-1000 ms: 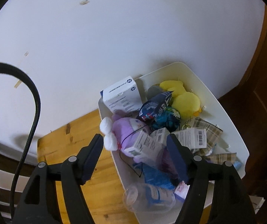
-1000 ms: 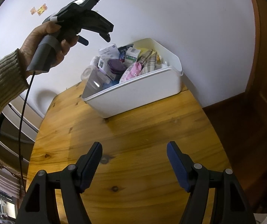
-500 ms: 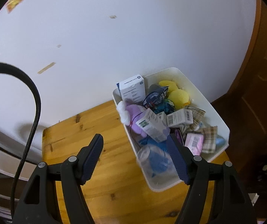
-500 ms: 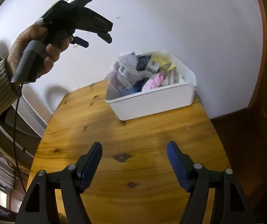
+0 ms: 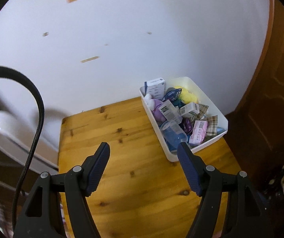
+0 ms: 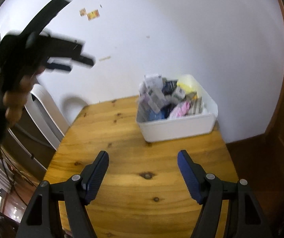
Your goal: Organize objects
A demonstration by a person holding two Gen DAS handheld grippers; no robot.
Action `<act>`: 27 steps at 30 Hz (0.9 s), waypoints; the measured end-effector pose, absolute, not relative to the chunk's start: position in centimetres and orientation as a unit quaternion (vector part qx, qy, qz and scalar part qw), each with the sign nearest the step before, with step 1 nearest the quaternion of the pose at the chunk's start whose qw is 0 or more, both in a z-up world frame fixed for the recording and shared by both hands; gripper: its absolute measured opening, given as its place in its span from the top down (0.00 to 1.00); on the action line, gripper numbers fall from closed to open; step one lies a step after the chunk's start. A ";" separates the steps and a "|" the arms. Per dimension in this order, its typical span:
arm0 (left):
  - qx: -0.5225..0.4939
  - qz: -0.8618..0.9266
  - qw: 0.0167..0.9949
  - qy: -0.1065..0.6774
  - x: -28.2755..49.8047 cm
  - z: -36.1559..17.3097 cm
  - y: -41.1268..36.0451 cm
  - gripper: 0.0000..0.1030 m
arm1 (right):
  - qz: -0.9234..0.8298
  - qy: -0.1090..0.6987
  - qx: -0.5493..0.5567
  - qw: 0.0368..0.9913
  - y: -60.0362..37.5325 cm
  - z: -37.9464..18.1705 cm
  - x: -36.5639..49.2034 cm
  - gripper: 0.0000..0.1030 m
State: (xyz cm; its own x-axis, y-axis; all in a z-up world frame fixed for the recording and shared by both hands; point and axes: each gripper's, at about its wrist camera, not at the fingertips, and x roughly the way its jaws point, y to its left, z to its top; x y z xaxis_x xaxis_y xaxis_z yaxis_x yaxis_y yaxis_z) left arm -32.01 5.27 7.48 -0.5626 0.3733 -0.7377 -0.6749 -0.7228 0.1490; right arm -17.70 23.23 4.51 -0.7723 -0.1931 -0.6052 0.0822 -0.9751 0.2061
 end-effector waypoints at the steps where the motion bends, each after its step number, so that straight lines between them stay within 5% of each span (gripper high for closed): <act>1: -0.354 0.862 0.299 0.207 -31.5 7.9 4.2 0.28 | -0.939 -0.083 0.326 0.073 23.2 5.1 -17.6 0.29; 5: -0.338 0.882 0.266 0.195 -29.3 9.3 0.5 0.17 | -0.939 -0.074 0.328 0.065 23.1 8.0 -17.6 0.29; 27: -0.420 0.883 0.172 0.116 -23.5 5.2 -7.2 0.17 | -0.931 -0.015 0.351 0.094 20.0 15.1 -15.3 0.23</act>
